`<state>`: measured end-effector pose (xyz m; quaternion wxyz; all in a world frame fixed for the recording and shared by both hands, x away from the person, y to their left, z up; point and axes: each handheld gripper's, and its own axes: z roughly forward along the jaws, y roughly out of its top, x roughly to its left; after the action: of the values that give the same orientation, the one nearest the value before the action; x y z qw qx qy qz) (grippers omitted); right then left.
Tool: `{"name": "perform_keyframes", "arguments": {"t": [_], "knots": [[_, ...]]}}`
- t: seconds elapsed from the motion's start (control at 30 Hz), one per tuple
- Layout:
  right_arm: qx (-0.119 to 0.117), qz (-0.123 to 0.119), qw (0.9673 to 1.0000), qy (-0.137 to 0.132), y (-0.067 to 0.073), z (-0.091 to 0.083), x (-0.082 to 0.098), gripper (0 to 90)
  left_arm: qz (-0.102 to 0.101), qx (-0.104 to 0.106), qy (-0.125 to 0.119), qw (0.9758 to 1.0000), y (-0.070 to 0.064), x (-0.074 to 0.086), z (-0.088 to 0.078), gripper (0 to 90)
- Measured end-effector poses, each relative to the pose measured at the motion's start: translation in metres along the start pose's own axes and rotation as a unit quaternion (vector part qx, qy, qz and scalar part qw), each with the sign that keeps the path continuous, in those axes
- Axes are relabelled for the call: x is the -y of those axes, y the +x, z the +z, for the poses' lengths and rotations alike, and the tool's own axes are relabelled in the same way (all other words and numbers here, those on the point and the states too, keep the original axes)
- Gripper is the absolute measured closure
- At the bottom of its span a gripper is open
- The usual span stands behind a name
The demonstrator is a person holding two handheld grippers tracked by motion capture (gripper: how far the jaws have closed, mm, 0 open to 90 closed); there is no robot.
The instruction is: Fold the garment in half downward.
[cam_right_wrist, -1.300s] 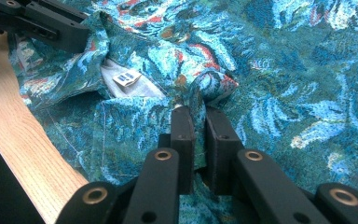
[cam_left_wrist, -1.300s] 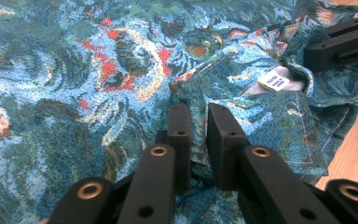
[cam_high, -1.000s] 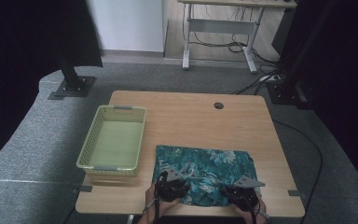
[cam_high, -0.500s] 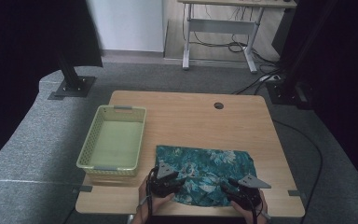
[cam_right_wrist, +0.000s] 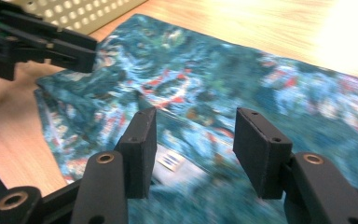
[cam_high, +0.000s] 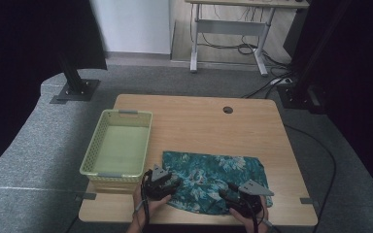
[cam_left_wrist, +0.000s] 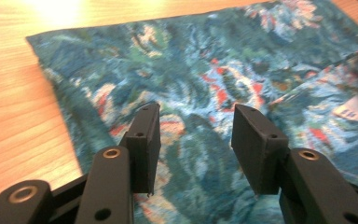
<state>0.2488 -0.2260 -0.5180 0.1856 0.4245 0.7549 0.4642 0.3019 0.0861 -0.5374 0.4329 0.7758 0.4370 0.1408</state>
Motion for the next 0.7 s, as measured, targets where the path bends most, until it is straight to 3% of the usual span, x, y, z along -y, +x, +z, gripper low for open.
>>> {"name": "perform_keyframes", "arguments": {"t": [0.17,0.4,0.7], "knots": [[-0.013,-0.027,0.9993,0.022,0.017,0.02,-0.001,47.4,0.004,-0.012,0.011,0.9999,0.002,0.002,0.003,51.7],[-0.009,-0.028,0.9971,0.07,0.023,0.044,0.012,45.6,0.004,-0.02,0.028,0.9994,0.006,0.005,0.007,51.7],[-0.009,-0.033,0.9969,0.071,0.021,0.048,0.018,44.6,0.018,-0.03,0.039,0.9986,0.003,0.007,0.01,49.0]]}}
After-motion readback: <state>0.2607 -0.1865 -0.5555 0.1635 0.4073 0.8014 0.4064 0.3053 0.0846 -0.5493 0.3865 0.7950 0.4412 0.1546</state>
